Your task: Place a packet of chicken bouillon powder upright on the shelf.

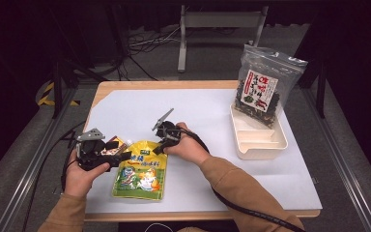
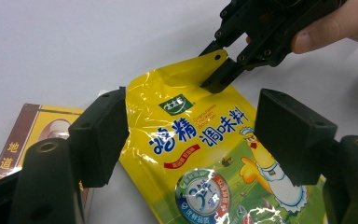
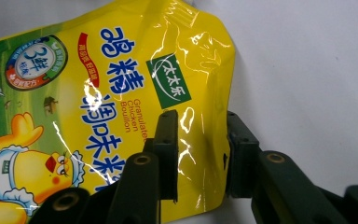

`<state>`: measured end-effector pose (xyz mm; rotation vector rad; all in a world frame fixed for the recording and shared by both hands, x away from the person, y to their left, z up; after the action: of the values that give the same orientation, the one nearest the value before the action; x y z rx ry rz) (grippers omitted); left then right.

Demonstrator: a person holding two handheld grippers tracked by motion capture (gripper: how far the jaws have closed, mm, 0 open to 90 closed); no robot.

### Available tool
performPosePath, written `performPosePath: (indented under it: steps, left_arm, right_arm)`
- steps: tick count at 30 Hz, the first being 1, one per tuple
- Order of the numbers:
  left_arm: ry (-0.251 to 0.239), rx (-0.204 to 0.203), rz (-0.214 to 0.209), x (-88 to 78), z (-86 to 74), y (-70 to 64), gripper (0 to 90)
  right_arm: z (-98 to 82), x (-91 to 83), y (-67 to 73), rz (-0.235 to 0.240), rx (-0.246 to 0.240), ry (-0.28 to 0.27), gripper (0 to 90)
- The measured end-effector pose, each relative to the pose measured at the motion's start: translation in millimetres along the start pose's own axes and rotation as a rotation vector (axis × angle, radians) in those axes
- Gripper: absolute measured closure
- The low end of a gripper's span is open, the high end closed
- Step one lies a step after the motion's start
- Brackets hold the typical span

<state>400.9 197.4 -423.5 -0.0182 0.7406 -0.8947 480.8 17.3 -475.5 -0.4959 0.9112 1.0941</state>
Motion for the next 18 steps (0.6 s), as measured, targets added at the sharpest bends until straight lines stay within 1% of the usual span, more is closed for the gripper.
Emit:
performPosePath:
  steps: [3,5,7,8,9,13,14,16,17,18]
  left_arm:
    - [-0.001,0.007,0.004,-0.3,0.2,1.0,26.8]
    - [-0.001,0.005,0.003,-0.2,0.1,1.1,26.8]
    - [-0.002,0.002,0.000,-0.5,0.3,0.7,26.8]
    - [-0.002,0.002,0.000,-0.5,0.3,0.7,26.8]
    - [-0.005,0.004,0.000,-0.8,0.7,0.7,26.8]
    - [-0.004,0.002,0.001,-1.2,0.5,0.8,26.8]
    - [-0.004,0.002,0.001,-1.3,0.3,1.0,26.8]
    - [-0.005,-0.001,0.003,-1.6,0.1,1.6,26.8]
    - [-0.004,0.008,0.008,-2.4,0.2,2.9,26.8]
    - [-0.008,0.000,0.004,-2.4,0.2,2.4,26.8]
  right_arm:
    - [-1.1,1.9,-1.9,-0.001,0.001,0.006,74.1]
    - [-1.7,2.5,-2.6,-0.007,-0.001,0.012,74.6]
    - [-2.0,3.2,-3.9,-0.009,0.005,0.015,77.7]
    - [-2.0,3.2,-3.9,-0.009,0.005,0.015,77.7]
    - [-1.7,3.6,-4.2,-0.008,0.010,0.012,78.6]
    - [-2.1,3.5,-7.4,-0.002,0.007,0.021,86.7]
    - [-2.1,3.5,-7.5,0.007,0.013,0.018,88.2]
    - [-2.1,2.9,-8.3,0.015,0.023,0.017,89.6]
    - [-1.8,2.4,-8.1,0.015,0.026,0.016,89.8]
    - [-1.3,1.6,-7.8,0.017,0.027,0.014,89.9]
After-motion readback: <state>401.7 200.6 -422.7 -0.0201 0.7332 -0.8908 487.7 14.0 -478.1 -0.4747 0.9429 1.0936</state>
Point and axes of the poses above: each handheld gripper's, and its own axes: x roughly forward along the jaws, z roughly out of its top, y roughly to its left, the point moved 6 cm from there along x, roughly forward along the jaws, and after that the axes turned 6 degrees about -z, right-handed, at the moved point
